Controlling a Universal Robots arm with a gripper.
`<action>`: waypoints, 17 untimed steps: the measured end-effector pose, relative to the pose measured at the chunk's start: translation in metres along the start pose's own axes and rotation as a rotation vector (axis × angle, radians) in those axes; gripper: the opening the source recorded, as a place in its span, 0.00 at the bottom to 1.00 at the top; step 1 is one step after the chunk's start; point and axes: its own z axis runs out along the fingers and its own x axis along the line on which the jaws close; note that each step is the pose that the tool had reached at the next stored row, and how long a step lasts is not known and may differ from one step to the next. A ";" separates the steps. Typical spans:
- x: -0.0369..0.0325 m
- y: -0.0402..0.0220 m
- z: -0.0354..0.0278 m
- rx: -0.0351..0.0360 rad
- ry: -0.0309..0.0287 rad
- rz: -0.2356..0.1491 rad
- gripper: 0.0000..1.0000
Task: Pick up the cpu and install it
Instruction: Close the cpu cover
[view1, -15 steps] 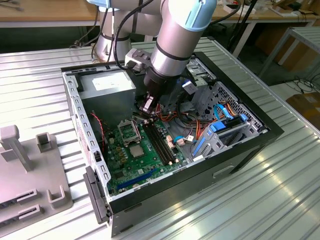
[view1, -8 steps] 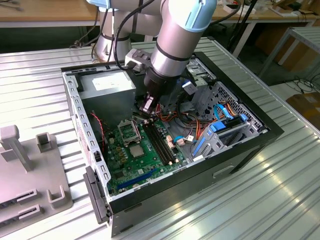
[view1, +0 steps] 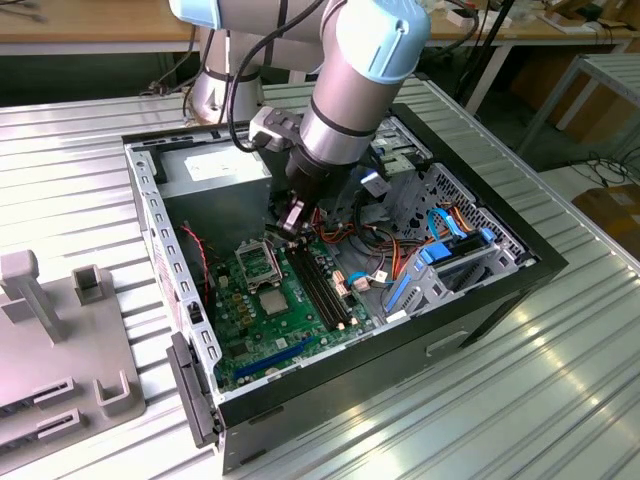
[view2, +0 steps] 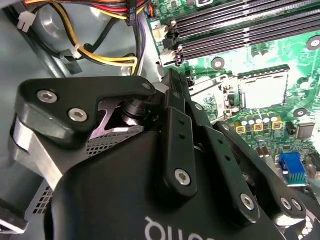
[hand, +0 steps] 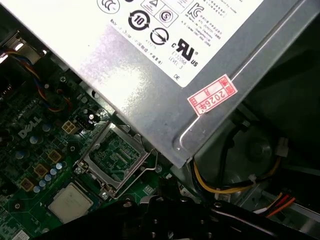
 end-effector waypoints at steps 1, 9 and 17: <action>-0.0001 0.0000 0.0000 -0.0004 -0.0006 0.000 0.11; 0.0000 0.0000 0.0001 -0.0216 -0.0200 -0.002 0.11; 0.0001 -0.0001 0.0003 -0.0249 -0.0229 -0.003 0.11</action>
